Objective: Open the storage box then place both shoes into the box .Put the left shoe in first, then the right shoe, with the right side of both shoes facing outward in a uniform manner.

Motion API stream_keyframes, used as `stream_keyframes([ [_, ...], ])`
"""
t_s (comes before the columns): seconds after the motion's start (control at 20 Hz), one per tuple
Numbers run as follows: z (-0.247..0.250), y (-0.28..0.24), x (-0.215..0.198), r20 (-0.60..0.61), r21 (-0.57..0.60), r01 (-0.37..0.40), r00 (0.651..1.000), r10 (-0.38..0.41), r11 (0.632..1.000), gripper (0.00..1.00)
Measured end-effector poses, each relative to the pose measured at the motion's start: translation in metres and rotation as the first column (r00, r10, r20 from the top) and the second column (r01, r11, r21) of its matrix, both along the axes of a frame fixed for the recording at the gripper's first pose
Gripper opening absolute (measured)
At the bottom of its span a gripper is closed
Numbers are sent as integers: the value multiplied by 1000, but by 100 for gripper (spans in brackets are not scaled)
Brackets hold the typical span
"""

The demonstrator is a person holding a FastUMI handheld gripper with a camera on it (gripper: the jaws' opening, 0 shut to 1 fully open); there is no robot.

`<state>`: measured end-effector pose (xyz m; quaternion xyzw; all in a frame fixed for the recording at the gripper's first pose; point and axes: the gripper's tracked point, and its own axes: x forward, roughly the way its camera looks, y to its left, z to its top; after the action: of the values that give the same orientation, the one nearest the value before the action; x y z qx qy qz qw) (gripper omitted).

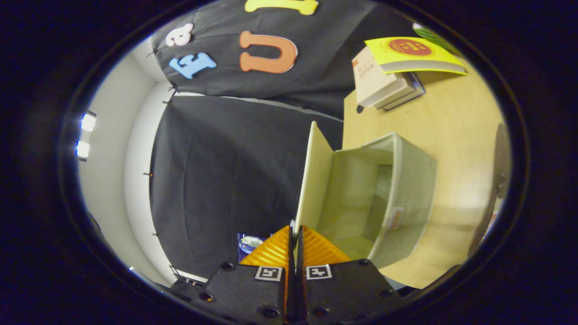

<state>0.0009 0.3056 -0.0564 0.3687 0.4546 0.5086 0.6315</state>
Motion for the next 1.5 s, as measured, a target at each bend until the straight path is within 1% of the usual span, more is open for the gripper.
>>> stream_keyframes([
  [0.2, 32, 53, -8, 133, -62, -52, 989, 60, 997, 6],
  [0.3, 37, 79, -13, 183, -105, -74, 979, 93, 992, 6],
  [0.45, 41, 114, -18, 210, -152, -90, 970, 121, 984, 9],
  [0.5, 45, 125, -21, 219, -150, -93, 968, 125, 984, 12],
  [0.55, 47, 135, -21, 228, -154, -90, 966, 124, 984, 14],
  [0.65, 53, 152, -26, 239, -143, -96, 962, 129, 985, 20],
  [0.7, 58, 159, -29, 247, -141, -99, 960, 132, 985, 35],
  [0.85, 73, 174, -36, 275, -132, -102, 952, 136, 986, 60],
  [0.95, 76, 175, -33, 306, -147, -73, 945, 116, 986, 75],
  [1.0, 76, 176, -31, 324, -158, -57, 940, 107, 986, 77],
  [1.15, 77, 163, -21, 376, -187, 21, 925, 52, 982, 78],
  [1.25, 74, 145, -10, 427, -215, 86, 904, 14, 973, 79],
  [1.5, 77, 92, 5, 519, -262, 218, 853, -53, 940, 80],
])
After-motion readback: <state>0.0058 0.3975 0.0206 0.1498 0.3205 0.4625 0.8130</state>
